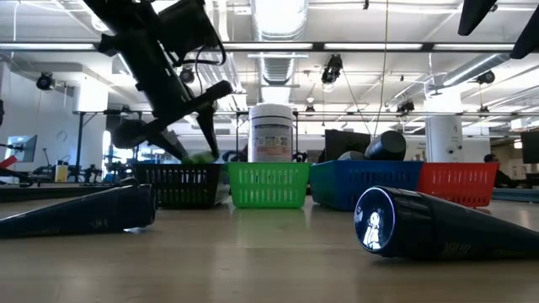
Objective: Pick & Place Travel size toiletries
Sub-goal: Put the shampoo into the black basket, then put the shave cream into the green basket
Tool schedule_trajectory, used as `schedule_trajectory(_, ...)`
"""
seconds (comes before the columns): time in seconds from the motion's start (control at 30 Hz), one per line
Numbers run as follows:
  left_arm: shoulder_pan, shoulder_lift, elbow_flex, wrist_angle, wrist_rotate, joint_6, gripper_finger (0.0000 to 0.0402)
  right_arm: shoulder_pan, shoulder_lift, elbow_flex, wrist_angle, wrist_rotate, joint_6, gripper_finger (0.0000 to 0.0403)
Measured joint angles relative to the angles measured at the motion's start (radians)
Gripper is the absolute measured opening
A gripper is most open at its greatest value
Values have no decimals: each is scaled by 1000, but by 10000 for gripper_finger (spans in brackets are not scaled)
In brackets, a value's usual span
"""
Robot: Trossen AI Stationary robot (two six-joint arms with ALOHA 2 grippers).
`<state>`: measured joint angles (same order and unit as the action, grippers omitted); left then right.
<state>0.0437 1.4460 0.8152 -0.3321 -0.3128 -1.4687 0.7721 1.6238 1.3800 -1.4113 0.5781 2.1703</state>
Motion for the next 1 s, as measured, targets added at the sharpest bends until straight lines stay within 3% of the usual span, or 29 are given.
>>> schedule_trajectory(0.17, -6, 0, 7, -12, 9, -17, 247, 0, 0, 0, -5, 0, 3, 318)
schedule_trajectory(0.27, -8, -12, 27, -22, 85, 52, 262, 0, 0, 0, -7, 0, 3, 319)
schedule_trajectory(0.37, -54, -56, 70, -23, 200, 291, 266, 3, 0, 0, -7, -1, 2, 327)
schedule_trajectory(0.5, -193, -108, 130, -32, 362, 663, 262, 7, 0, 0, -6, -11, -20, 341)
schedule_trajectory(0.6, -342, -116, 164, -134, 471, 798, 261, 7, 0, 0, -6, -32, -49, 352)
schedule_trajectory(0.67, -445, -105, 173, -192, 424, 809, 261, 7, 0, 0, -7, -34, -58, 356)
schedule_trajectory(0.83, -633, -30, 160, -217, 76, 797, 261, 7, 0, 0, -11, -33, -61, 357)
schedule_trajectory(1.0, -660, 100, 161, -175, 43, 778, 261, 7, 0, -2, -14, -33, -61, 347)
